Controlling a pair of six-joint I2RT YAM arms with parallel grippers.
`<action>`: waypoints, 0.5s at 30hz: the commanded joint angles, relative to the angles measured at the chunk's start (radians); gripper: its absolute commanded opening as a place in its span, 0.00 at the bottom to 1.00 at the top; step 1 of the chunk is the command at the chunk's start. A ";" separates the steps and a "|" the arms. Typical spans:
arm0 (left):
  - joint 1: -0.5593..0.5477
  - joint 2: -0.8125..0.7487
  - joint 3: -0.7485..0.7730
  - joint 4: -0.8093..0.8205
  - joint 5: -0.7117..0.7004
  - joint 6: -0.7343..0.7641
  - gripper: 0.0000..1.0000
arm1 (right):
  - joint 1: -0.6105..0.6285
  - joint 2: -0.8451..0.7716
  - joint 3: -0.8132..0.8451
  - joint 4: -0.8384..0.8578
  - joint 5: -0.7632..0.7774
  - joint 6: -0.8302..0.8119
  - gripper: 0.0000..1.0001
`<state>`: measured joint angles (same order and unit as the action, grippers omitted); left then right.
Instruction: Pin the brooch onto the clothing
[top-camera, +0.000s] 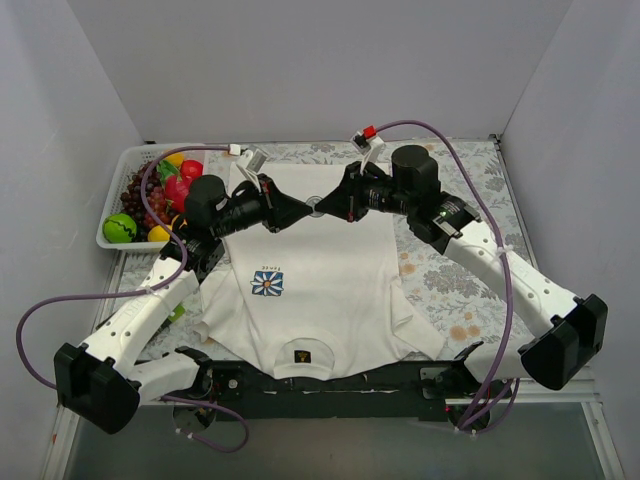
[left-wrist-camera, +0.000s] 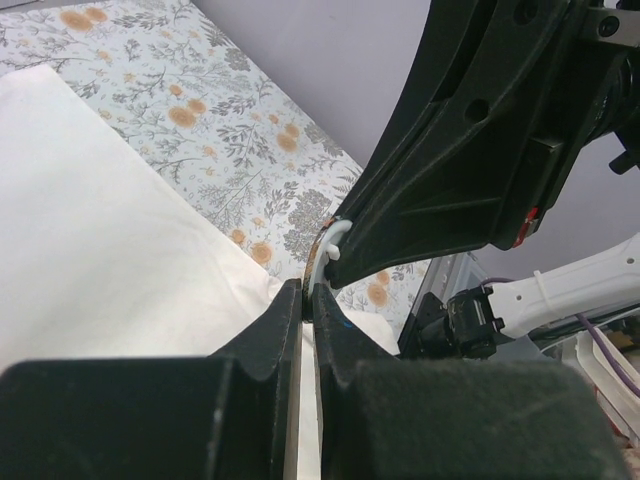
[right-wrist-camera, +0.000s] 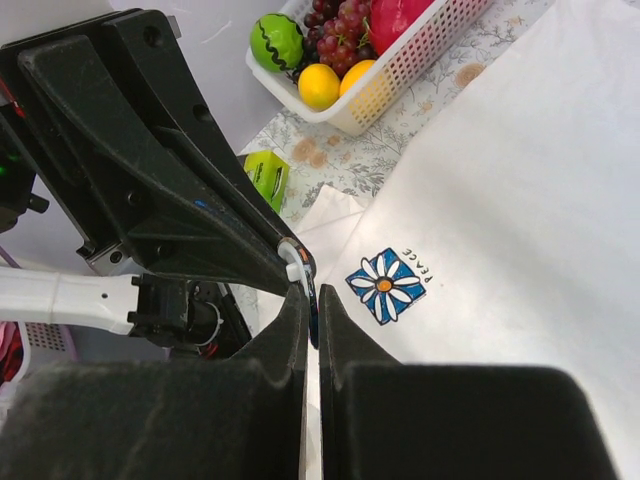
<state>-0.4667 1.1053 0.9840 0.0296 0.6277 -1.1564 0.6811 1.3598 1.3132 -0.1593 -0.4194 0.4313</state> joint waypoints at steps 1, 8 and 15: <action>-0.078 -0.099 0.085 0.250 0.291 -0.083 0.00 | 0.005 0.070 -0.043 -0.094 0.206 -0.060 0.01; -0.079 -0.102 0.070 0.311 0.343 -0.123 0.00 | 0.005 0.058 -0.032 -0.141 0.295 -0.089 0.11; -0.078 -0.107 0.047 0.383 0.369 -0.167 0.00 | 0.005 0.035 -0.060 -0.079 0.232 -0.108 0.25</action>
<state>-0.4667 1.1049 0.9825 0.1268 0.6945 -1.2160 0.6960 1.3159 1.3132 -0.1665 -0.3580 0.4061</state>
